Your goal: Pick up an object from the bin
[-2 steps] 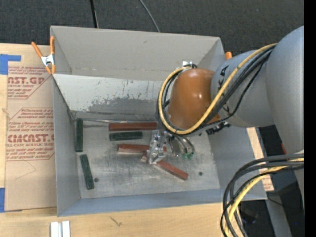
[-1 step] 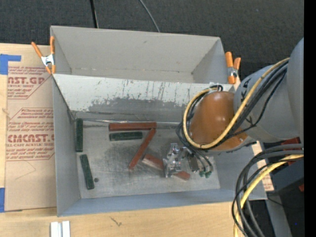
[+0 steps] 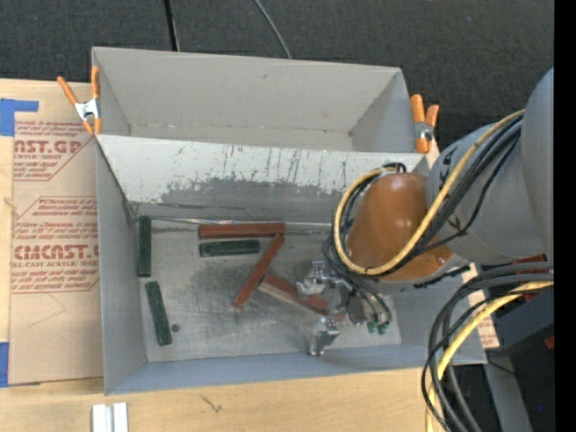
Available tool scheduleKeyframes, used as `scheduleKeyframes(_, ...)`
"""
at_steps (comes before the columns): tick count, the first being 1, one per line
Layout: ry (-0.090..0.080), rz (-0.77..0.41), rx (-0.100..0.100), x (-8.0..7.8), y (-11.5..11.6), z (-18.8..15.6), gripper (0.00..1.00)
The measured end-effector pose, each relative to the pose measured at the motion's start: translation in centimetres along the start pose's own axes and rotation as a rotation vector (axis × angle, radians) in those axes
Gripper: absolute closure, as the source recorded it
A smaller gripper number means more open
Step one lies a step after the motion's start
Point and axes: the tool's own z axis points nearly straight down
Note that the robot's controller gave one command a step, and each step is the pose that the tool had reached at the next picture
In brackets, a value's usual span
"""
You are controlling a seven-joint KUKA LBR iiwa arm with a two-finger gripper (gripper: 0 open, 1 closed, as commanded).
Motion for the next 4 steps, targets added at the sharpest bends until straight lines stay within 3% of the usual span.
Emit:
scheduleKeyframes(1,0.000,0.000,0.000,0.0,0.0,0.0,0.00)
scheduleKeyframes(2,-0.005,-0.033,0.005,-10.6,0.6,-0.1,1.00)
scheduleKeyframes(3,-0.005,-0.034,0.005,-10.6,0.6,-0.1,1.00)
scheduleKeyframes(4,0.002,-0.100,0.005,-9.6,0.6,-12.7,1.00)
